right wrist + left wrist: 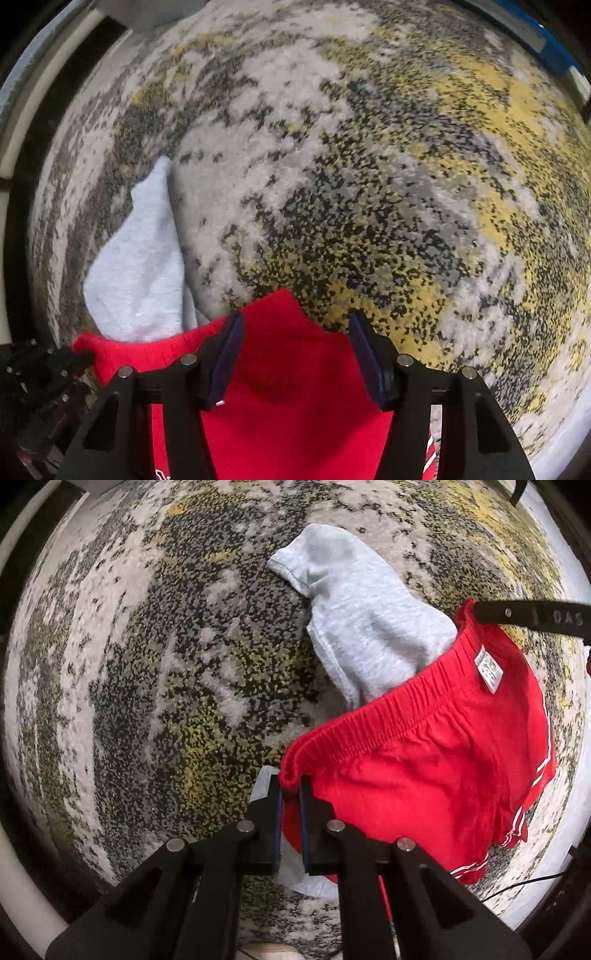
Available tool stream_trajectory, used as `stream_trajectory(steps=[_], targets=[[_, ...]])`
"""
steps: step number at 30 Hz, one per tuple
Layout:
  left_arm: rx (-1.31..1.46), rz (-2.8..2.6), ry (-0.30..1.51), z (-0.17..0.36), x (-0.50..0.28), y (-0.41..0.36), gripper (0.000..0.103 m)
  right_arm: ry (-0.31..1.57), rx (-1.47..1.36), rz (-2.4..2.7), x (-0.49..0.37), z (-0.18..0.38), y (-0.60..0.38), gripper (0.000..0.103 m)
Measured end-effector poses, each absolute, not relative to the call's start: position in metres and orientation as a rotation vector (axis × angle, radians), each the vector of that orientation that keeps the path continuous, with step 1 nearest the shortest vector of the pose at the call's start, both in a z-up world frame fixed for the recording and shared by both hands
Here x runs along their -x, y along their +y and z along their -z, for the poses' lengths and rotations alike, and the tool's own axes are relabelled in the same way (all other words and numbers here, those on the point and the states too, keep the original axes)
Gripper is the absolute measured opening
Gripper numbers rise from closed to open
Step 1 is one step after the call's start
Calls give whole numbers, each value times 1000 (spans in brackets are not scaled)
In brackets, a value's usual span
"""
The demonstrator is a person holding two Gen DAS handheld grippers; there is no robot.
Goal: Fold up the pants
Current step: 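Grasp the waistband's other end with the right tool while the left tool holds, then carry the shorts by the waistband with both tools onto the sofa seat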
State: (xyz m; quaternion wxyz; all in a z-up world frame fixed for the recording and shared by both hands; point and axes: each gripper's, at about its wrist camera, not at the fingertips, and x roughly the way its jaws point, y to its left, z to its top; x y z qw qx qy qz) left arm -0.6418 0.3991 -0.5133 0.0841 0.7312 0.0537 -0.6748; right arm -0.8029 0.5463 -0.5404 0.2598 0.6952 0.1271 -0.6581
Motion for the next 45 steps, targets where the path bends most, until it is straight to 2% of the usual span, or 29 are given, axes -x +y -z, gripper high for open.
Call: stream_trajectory(steps=[12, 15, 16, 17, 26, 30, 35, 38, 45], targets=[[-2199, 1983, 224, 520, 643, 401, 6, 459, -1917, 1741, 792, 561, 535, 52], [-2203, 1970, 266, 524, 643, 401, 7, 490, -1922, 1747, 786, 563, 525, 40], [-2202, 1967, 286, 525, 643, 401, 7, 475, -1928, 1741, 785, 562, 525, 17], [-2201, 1965, 307, 526, 643, 400, 7, 408, -1946, 1695, 786, 564, 523, 15], [-2138, 1949, 536, 530, 640, 393, 7, 456, -1994, 1765, 765, 549, 523, 9], [-2096, 1981, 560, 515, 640, 396, 6, 424, -2006, 1850, 752, 524, 535, 8], [-2078, 2001, 653, 490, 639, 402, 6, 269, -2005, 1948, 737, 477, 560, 8], [-2065, 2026, 769, 471, 635, 404, 6, 238, -1990, 1970, 744, 441, 567, 8], [-2084, 2151, 840, 403, 630, 405, 6, 194, -1994, 1995, 706, 353, 599, 8]])
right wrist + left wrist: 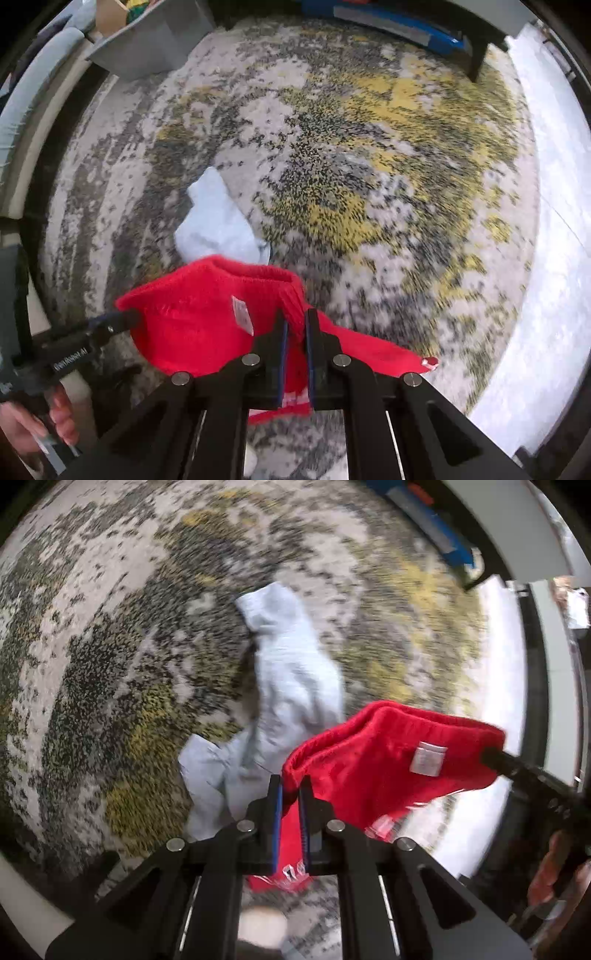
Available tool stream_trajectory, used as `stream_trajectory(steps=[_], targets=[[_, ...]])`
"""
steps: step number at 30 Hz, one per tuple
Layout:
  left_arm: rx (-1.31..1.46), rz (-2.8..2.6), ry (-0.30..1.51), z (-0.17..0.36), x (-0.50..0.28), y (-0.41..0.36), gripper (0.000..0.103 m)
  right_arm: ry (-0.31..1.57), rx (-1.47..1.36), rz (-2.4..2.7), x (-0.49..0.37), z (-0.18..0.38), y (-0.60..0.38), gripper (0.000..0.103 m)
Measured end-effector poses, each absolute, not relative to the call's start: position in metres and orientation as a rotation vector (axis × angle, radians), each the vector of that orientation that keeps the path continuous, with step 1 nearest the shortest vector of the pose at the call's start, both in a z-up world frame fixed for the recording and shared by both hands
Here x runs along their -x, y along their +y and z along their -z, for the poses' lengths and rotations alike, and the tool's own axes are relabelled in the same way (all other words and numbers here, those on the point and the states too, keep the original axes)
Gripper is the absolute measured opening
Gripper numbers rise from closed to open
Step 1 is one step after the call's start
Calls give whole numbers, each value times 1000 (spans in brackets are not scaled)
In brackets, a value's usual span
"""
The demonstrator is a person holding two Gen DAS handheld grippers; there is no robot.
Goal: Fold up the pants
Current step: 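Carry the shorts by the waistband with both tools onto the sofa seat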
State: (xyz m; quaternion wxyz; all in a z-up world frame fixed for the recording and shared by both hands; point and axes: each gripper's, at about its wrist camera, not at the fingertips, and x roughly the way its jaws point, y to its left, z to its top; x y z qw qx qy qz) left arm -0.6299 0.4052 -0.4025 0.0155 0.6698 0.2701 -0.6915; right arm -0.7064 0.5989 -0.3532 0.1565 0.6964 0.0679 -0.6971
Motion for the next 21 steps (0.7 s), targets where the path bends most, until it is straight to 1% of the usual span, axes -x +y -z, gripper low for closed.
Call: stream_trajectory(steps=[2, 3, 4, 10, 15, 21], targets=[[-2086, 2205, 783, 371, 627, 402, 6, 173, -2007, 1995, 694, 330, 603, 8], [-2091, 2222, 755, 379, 627, 382, 6, 158, -2014, 1989, 689, 322, 604, 7], [-2091, 2229, 729, 364, 623, 383, 6, 149, -2017, 1981, 681, 310, 604, 7], [-2058, 2263, 688, 288, 581, 383, 6, 114, -1986, 1975, 652, 242, 595, 7], [-1971, 2313, 622, 220, 560, 360, 6, 89, -1904, 1967, 640, 187, 573, 7], [-1849, 2330, 655, 157, 542, 325, 6, 104, -1831, 1912, 634, 137, 542, 7]])
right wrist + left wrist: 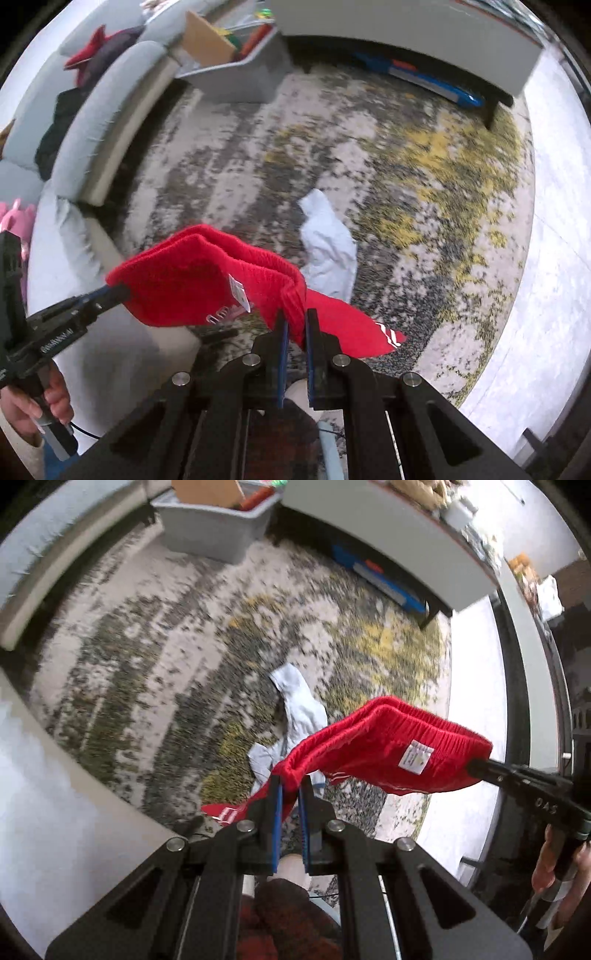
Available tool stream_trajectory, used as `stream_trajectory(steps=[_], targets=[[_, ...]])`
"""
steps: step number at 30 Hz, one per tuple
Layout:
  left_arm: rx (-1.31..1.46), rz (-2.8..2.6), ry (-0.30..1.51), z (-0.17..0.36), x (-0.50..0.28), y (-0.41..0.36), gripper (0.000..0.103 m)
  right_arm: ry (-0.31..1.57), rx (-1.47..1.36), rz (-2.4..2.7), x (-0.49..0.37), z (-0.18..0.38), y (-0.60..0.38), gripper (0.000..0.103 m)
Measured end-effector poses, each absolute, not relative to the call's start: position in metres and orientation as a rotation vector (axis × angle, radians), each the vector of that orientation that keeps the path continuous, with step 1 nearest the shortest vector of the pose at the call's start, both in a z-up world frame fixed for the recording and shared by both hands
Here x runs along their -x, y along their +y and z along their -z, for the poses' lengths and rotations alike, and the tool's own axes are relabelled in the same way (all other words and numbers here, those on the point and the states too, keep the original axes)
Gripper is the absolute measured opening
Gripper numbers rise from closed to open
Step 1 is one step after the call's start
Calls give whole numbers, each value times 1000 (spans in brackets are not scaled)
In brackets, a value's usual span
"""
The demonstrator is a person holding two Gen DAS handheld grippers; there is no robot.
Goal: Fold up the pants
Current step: 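Carry the shorts by the waistband with both tools onto the sofa seat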
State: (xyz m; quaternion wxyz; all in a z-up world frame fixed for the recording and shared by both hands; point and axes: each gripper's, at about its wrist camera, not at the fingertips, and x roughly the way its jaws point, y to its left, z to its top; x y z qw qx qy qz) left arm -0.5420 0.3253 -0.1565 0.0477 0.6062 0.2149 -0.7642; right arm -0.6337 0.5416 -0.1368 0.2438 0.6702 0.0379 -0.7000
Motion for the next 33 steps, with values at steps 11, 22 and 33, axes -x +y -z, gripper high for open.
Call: stream_trajectory(steps=[11, 22, 33], targets=[[-1671, 2336, 716, 48, 475, 299, 6, 217, -1707, 1838, 605, 39, 491, 7], [-1574, 2187, 916, -20, 340, 257, 6, 373, -1650, 1659, 531, -33, 417, 7], [-1364, 2042, 1075, -94, 167, 231, 6, 552, -1491, 1427, 408, -128, 320, 7]])
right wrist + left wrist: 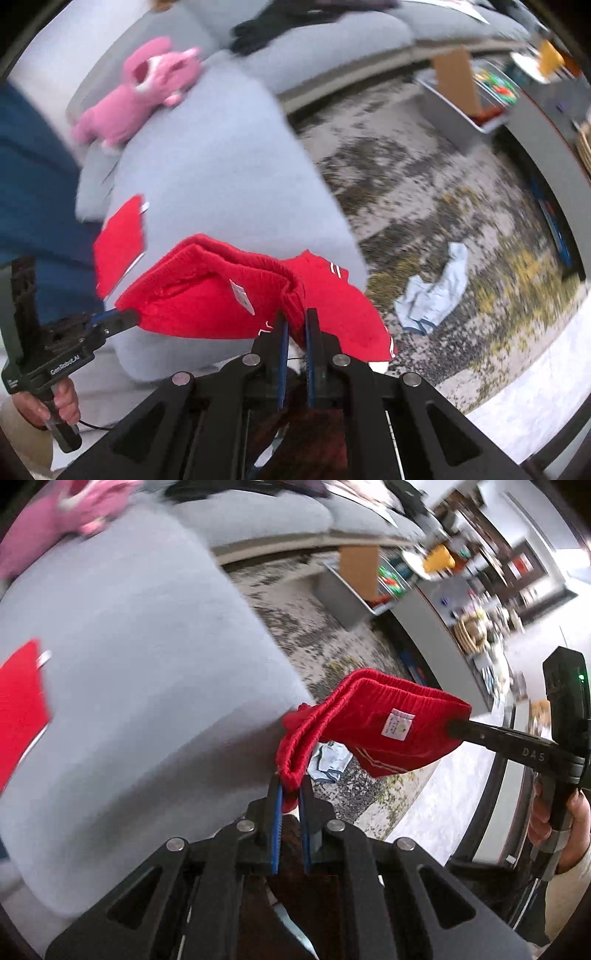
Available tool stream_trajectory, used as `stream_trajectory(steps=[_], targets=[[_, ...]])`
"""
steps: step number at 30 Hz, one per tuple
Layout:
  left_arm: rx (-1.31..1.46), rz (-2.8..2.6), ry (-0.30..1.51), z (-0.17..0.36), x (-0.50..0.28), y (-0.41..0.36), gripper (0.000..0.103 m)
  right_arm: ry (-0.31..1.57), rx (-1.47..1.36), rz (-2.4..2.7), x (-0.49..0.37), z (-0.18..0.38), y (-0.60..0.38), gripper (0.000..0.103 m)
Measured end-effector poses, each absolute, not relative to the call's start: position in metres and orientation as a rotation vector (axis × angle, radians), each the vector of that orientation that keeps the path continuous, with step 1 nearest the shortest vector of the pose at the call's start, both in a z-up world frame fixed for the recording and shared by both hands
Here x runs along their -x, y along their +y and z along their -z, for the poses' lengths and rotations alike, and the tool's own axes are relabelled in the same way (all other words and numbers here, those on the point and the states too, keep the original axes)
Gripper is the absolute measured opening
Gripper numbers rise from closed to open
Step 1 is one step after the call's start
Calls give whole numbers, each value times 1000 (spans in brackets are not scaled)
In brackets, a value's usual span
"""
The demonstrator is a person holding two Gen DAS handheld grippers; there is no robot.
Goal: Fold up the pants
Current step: 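Carry the shorts by the waistband with both tools onto the sofa seat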
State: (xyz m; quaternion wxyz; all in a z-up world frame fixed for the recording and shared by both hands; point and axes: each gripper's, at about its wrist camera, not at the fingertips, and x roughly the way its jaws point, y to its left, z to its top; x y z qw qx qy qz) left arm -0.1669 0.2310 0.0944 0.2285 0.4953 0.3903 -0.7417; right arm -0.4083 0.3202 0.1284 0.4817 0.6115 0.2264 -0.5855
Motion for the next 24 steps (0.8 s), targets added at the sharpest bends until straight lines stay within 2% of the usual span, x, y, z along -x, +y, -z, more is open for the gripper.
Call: stream_trajectory(steps=[6, 12, 16, 24], targets=[[-1298, 1953, 1093, -126, 78, 232, 6, 640, -1455, 1305, 342, -160, 293, 7], [-1228, 1881, 1125, -140, 19, 218, 6, 713, -1435, 1252, 300, -169, 261, 7], [-1225, 1850, 1101, -127, 4, 197, 6, 752, -1388, 1230, 288, -161, 229, 7], [-1173, 1791, 1011, -87, 7, 126, 6, 852, -1263, 1175, 292, -109, 127, 7]])
